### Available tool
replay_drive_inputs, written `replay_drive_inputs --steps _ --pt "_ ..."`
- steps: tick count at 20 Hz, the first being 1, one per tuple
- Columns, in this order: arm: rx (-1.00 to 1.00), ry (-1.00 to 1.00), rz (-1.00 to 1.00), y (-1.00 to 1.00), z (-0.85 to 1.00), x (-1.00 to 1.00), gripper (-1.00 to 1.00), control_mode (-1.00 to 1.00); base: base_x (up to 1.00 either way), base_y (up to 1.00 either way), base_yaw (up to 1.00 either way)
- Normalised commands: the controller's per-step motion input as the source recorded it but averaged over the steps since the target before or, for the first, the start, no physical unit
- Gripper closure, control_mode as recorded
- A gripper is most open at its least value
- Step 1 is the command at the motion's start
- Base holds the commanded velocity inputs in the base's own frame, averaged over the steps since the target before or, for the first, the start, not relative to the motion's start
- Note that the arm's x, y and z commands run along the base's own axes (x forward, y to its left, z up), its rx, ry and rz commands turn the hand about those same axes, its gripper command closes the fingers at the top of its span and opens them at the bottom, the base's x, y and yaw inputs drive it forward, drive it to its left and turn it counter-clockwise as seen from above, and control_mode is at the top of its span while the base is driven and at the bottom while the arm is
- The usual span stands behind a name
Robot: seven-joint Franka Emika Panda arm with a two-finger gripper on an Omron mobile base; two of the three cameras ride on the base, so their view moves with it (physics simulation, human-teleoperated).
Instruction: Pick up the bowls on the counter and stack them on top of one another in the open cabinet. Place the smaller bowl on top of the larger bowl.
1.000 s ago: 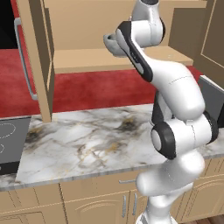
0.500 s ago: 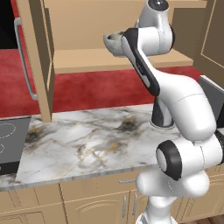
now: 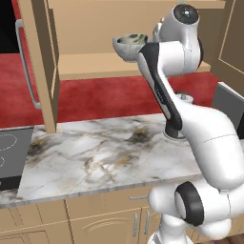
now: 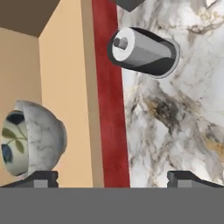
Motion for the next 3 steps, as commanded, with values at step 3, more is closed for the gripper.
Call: replay_drive_inputs --steps 3 --pt "-0.03 -0.19 0.00 0.00 0.00 -0.64 -1.00 -1.00 0.00 0.00 0.00"
